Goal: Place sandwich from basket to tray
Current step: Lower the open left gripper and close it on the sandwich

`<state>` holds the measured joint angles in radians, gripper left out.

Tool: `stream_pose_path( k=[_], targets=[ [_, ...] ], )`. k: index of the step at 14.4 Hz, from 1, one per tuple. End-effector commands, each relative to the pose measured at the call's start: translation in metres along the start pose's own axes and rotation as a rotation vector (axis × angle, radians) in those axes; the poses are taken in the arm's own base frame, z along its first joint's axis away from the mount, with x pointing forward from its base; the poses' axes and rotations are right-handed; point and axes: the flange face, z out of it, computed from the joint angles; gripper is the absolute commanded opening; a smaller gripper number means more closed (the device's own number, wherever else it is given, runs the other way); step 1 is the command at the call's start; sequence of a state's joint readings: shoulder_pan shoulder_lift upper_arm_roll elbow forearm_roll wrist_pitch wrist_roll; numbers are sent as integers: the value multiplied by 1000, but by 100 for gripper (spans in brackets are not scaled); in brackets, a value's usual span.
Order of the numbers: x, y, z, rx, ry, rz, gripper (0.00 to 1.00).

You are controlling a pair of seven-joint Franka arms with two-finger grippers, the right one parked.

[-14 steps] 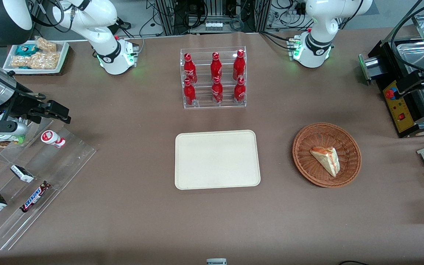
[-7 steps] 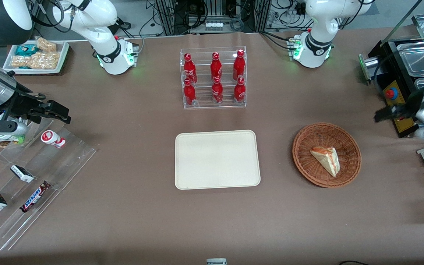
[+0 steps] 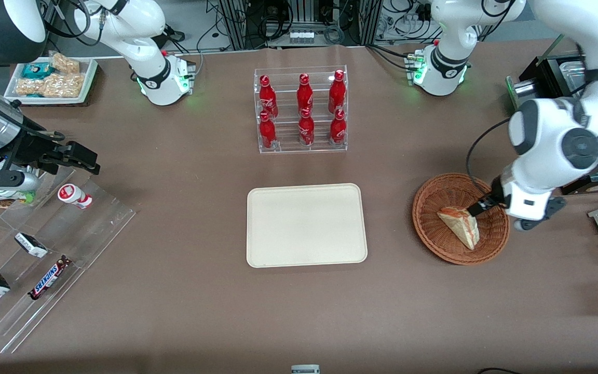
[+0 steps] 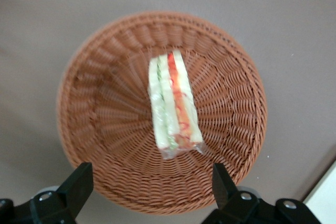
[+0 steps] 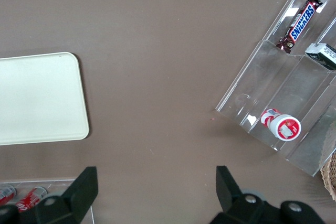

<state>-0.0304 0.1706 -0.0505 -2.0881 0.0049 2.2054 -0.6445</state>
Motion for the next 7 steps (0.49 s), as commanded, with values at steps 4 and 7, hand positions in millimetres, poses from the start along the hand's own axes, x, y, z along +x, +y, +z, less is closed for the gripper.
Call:
stream_pose_path(
  k=[4,7],
  targets=[
    [5,6,73,-1,-5,-43,100],
    [10,6,84,16,-3,-35,52]
  ],
)
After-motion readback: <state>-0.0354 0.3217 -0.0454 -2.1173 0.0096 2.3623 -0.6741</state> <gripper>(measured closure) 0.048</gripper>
